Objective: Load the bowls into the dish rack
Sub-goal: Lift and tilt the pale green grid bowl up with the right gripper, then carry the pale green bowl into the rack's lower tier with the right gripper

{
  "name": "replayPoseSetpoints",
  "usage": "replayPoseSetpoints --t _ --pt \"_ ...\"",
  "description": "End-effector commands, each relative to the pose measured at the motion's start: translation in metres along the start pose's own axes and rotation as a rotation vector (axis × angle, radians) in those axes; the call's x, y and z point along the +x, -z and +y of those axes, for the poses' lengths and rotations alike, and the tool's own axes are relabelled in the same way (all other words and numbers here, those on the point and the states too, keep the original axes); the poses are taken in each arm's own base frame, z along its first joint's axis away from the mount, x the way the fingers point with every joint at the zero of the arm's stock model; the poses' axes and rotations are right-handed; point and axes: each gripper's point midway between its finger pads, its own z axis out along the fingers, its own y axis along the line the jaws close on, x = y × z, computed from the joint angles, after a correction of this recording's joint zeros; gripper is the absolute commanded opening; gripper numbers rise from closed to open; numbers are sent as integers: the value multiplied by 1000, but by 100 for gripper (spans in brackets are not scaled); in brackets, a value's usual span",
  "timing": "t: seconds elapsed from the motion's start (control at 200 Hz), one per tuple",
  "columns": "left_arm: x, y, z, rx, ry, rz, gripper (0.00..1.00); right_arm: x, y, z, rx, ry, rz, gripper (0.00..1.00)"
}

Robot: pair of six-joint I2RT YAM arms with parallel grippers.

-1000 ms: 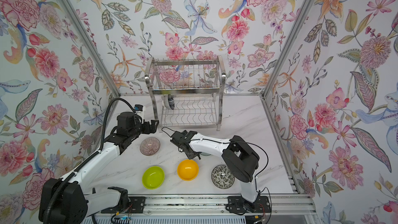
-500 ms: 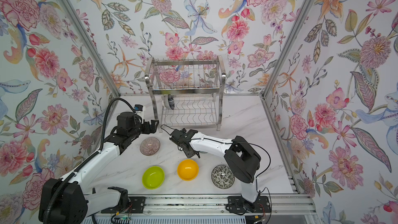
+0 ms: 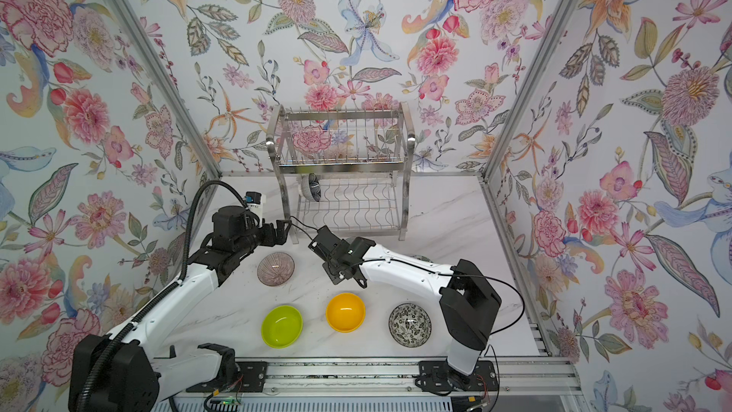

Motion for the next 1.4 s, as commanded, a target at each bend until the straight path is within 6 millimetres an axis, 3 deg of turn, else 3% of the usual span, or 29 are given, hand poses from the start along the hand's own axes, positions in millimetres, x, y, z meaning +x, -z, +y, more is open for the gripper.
replayPoseSetpoints --t 0.0,0.315,0.636,1.001,1.391 --pt "-17 10 -4 -5 -31 -46 96 -40 19 10 -89 42 -186 2" --pt "-17 11 -3 -10 -32 -51 96 -91 19 14 -202 39 -465 2" --pt "-15 14 -7 2 -30 -54 96 -122 13 11 -223 20 -658 0" --pt "-11 13 -10 7 -40 -45 96 -159 8 -28 -218 -207 -942 0" --pt "-7 11 -11 -4 -58 -33 96 -196 -12 -71 -235 -495 -1099 0"
